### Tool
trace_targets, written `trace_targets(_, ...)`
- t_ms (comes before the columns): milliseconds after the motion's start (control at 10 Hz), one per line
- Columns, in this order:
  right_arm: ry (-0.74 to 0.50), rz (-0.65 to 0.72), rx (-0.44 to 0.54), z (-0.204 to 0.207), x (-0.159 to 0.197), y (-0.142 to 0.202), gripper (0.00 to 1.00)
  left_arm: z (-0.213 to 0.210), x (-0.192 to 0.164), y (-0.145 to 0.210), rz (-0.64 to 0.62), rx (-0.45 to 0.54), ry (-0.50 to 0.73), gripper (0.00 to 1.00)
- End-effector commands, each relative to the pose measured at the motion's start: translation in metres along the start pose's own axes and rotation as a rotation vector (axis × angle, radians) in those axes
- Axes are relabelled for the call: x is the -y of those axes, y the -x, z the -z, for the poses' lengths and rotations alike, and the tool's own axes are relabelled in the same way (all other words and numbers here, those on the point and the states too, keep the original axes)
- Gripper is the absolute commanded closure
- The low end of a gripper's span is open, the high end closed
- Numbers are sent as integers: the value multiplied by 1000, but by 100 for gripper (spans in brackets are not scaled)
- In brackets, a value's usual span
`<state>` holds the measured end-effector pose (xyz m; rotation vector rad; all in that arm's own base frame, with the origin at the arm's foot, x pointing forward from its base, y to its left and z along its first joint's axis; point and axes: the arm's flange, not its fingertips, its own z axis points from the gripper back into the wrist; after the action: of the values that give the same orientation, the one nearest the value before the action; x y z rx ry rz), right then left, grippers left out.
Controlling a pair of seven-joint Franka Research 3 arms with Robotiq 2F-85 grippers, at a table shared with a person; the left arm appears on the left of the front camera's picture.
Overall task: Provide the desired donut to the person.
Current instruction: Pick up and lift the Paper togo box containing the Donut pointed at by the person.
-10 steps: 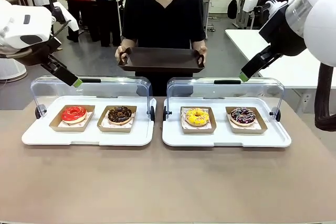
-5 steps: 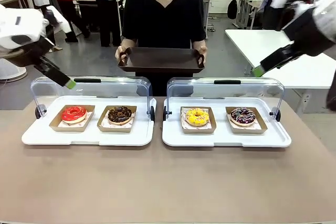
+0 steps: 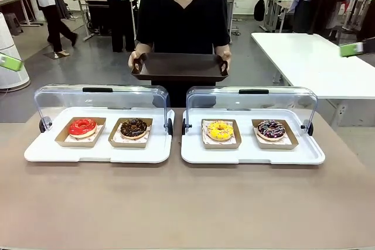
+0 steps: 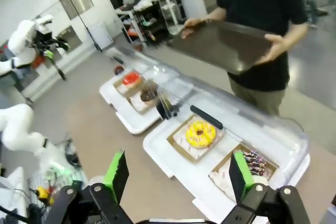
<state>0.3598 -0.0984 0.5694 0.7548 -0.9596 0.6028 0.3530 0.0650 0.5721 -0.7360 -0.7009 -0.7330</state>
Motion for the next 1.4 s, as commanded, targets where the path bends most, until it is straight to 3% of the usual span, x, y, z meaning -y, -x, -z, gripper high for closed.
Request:
trace_targets(0, -18, -15, 25, -18, 10, 14, 0, -14, -10, 5, -51, 17, -55, 0)
trace_targets(300, -2, -59, 20, -50, 10, 30, 0, -48, -7, 22, -78, 58, -113, 0)
trace_targets(600, -10, -96, -29, -66, 5, 33, 0, -61, 1, 32, -52, 20, -169, 0)
trace_targets(1200, -9, -105, -80, -60, 0, 28, 0, -69, 0, 40, 73, -113, -238, 0)
trace_targets(1300, 50, -111, -152, -46, -7, 26, 0, -73, -2, 39, 29, -68, -218, 0)
